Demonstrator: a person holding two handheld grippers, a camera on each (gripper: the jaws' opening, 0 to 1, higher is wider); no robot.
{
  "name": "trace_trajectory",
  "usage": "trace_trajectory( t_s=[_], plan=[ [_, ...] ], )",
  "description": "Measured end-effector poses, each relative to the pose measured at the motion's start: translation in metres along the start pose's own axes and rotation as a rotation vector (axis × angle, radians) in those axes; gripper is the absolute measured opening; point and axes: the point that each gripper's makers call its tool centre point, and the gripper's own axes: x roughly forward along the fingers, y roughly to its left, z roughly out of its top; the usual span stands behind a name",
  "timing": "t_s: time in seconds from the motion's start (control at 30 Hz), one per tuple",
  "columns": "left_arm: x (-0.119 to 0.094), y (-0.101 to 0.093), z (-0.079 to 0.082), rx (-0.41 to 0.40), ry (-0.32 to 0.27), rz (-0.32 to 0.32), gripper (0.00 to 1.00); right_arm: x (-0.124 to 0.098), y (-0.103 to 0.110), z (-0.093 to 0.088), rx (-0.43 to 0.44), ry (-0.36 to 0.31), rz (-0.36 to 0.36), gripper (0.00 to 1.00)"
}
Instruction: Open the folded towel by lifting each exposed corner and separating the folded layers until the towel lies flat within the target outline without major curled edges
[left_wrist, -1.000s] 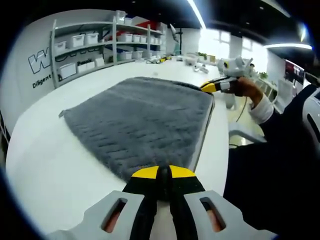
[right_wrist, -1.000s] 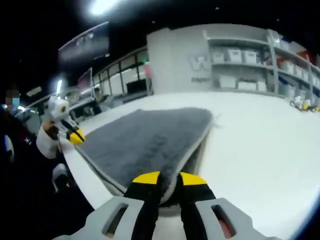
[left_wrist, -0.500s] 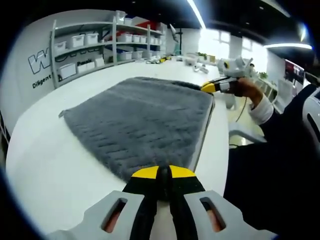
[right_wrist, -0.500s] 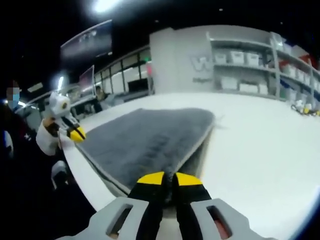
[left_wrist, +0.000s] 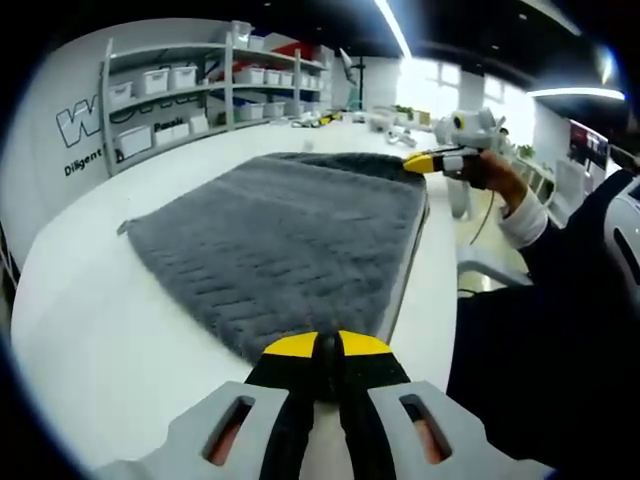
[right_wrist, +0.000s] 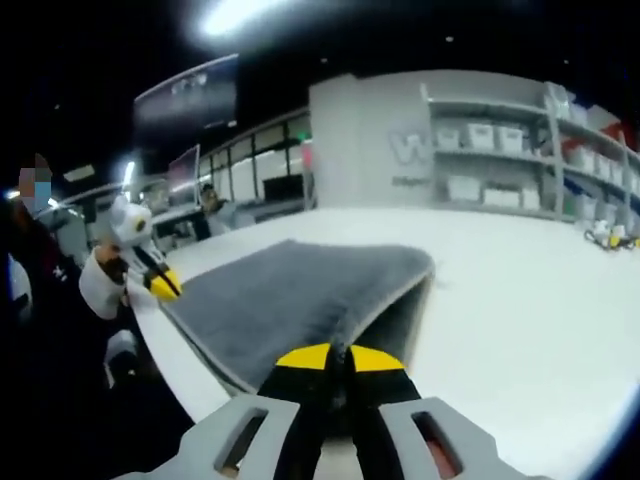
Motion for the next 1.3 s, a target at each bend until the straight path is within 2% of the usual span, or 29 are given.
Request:
trace_trajectory(
  t_s=[0.33,0.63,0.9,1.1,1.3],
  plan=[
    [0.000,-0.001,0.000,-0.003,-0.006,-0.010,0.06,-0.001,0.017,0.021,-0.041,-0.042,0.022,0.01],
    [-0.002,-0.001,0.002,0.002,-0.019,-0.016,0.06,0.010,0.038,0.039,-0.065,-0.078,0.066,0.01],
    [-0.004,0.004,0.008,0.011,-0.051,0.003,0.12,0.022,0.056,0.053,-0.078,-0.124,0.093,0.02],
    [-0.006,0.004,0.016,0.027,-0.092,0.008,0.18,0.038,0.077,0.051,-0.092,-0.117,0.139,0.02],
    [-0.009,0.008,0.022,0.039,-0.116,0.033,0.21,0.046,0.086,0.051,-0.099,-0.114,0.160,0.02]
  ],
)
